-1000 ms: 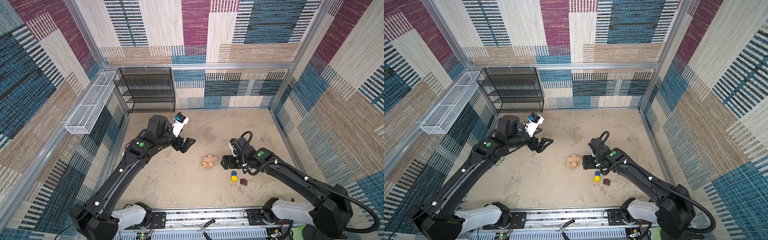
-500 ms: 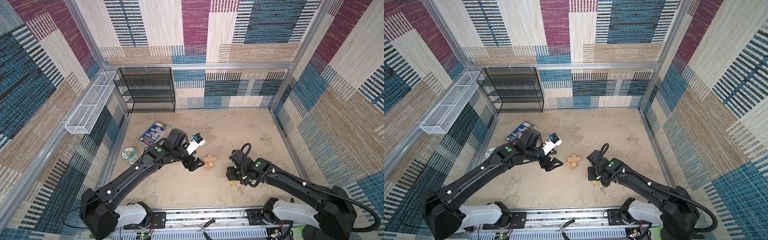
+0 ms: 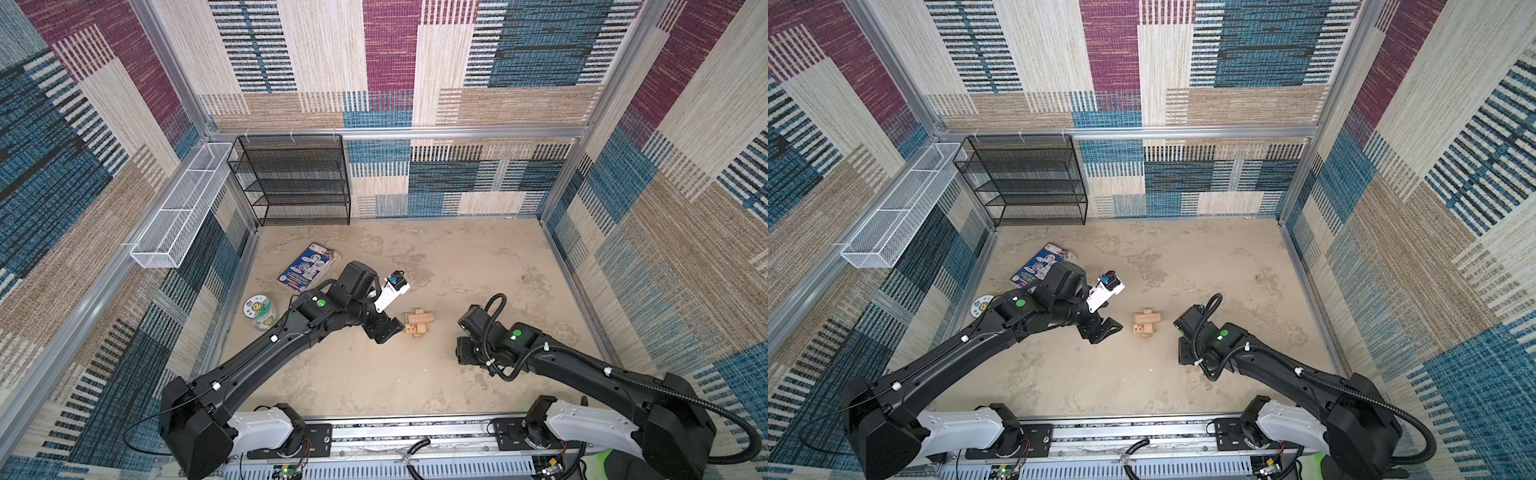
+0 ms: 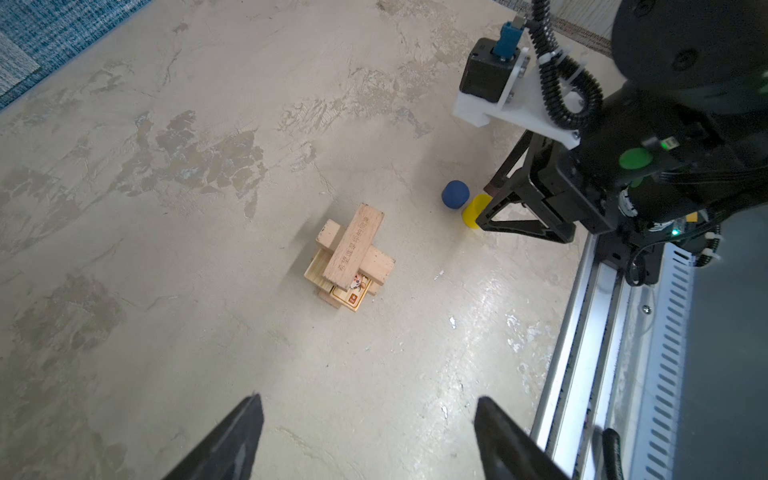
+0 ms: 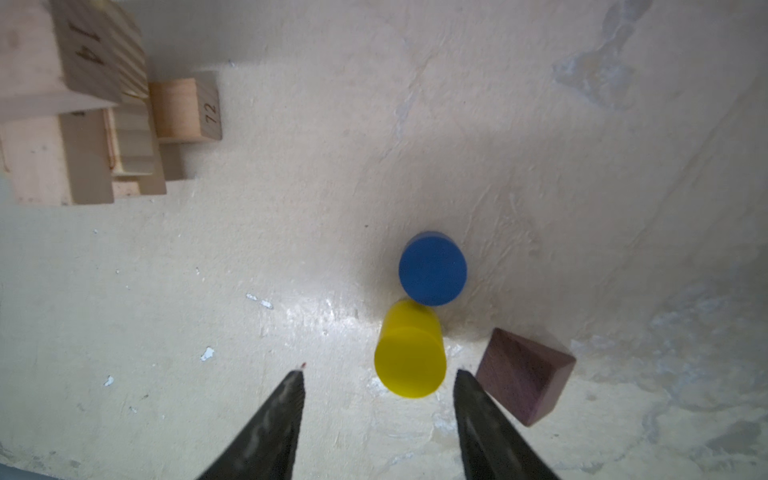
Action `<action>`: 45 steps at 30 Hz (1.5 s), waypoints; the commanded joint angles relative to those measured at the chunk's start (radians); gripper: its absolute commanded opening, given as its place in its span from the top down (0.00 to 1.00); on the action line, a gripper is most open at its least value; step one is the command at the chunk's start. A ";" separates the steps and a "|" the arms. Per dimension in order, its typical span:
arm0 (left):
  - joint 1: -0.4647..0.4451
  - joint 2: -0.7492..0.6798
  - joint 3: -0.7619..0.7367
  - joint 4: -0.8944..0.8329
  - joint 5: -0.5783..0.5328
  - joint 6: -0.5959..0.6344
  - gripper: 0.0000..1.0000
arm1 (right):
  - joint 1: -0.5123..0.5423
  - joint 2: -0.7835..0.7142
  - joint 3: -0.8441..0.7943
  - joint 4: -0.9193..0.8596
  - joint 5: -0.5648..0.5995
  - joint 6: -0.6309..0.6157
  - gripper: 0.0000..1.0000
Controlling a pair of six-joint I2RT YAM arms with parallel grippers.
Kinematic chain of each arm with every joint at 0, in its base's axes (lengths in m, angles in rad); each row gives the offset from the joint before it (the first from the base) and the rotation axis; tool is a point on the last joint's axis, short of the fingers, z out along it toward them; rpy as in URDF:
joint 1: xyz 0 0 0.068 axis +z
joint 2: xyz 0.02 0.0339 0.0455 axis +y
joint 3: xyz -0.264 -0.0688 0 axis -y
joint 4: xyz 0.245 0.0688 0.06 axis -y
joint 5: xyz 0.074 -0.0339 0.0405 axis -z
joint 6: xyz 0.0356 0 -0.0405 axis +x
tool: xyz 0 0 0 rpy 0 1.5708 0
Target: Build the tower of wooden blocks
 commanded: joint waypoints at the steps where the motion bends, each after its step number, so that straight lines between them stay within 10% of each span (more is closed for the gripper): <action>1: -0.004 -0.003 -0.003 -0.014 -0.039 0.023 0.15 | 0.000 0.015 -0.002 0.034 0.011 -0.002 0.42; 45: -0.010 0.019 0.014 -0.034 -0.076 0.031 0.15 | 0.008 0.115 0.006 0.022 0.051 0.014 0.64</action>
